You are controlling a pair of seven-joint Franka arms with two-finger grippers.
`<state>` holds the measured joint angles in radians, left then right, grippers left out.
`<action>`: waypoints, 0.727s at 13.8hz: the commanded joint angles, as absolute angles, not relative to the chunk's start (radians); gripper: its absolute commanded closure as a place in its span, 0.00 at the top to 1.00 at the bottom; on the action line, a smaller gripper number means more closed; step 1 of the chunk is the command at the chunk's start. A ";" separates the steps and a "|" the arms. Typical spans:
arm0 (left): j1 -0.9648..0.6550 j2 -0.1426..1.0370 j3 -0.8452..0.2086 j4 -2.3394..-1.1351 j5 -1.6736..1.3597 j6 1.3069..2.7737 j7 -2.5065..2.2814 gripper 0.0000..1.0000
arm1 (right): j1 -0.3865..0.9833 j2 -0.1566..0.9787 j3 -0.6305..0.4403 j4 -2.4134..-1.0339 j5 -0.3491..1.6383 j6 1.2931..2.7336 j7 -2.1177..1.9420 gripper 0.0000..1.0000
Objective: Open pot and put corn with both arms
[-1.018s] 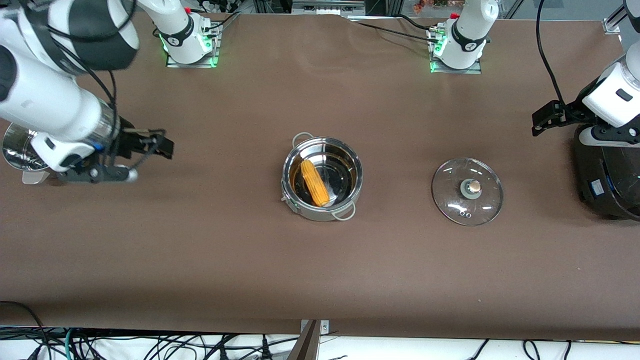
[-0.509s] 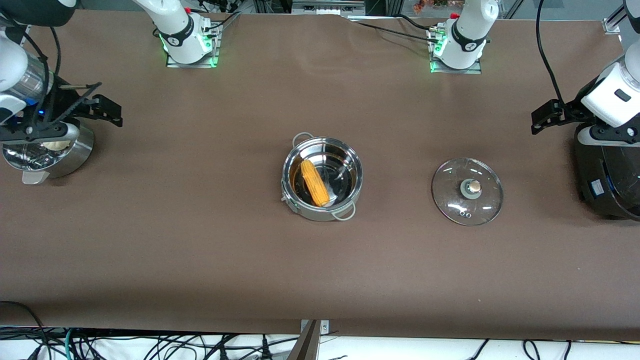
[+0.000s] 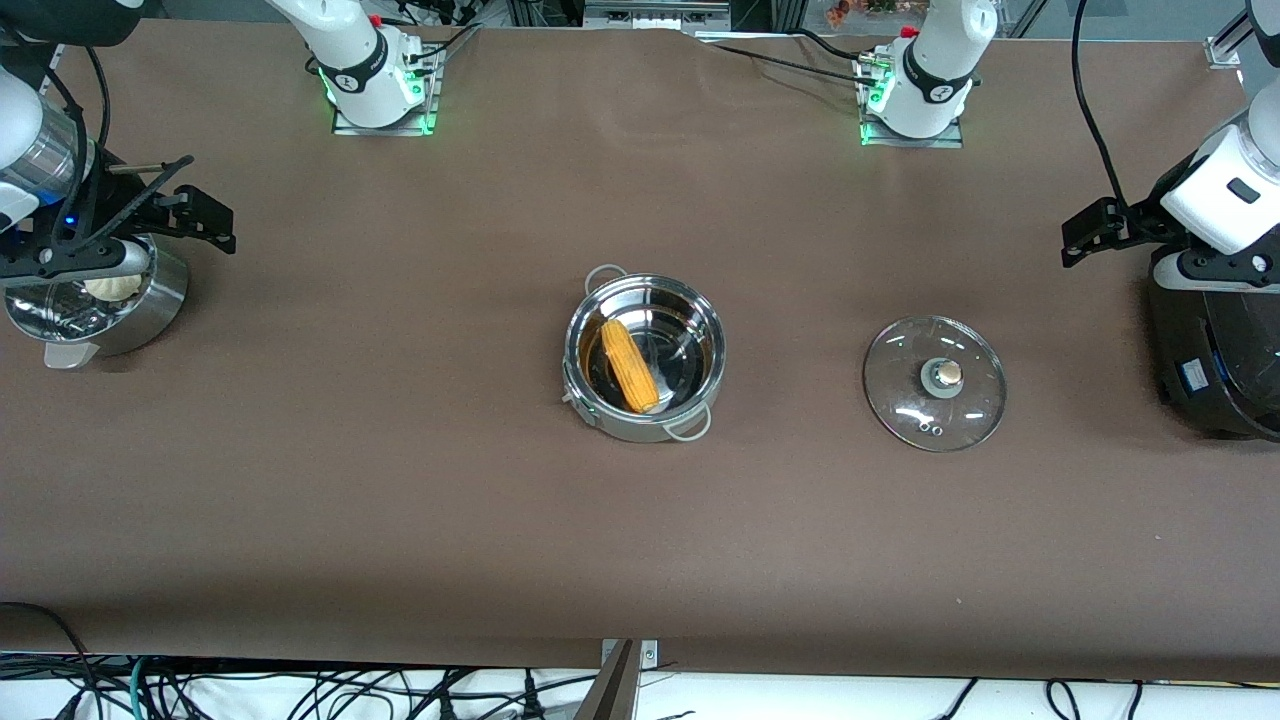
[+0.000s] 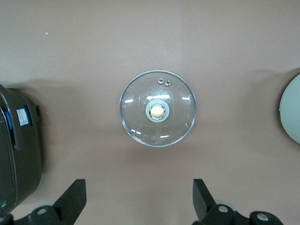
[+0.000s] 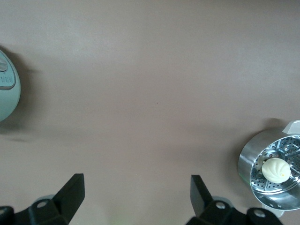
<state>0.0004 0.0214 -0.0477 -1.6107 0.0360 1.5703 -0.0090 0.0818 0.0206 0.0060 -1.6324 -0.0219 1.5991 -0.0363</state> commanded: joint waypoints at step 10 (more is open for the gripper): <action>0.009 0.002 -0.057 -1.621 0.031 1.551 -0.020 1.00 | 0.074 0.006 0.018 -1.626 -0.035 1.578 -0.043 1.00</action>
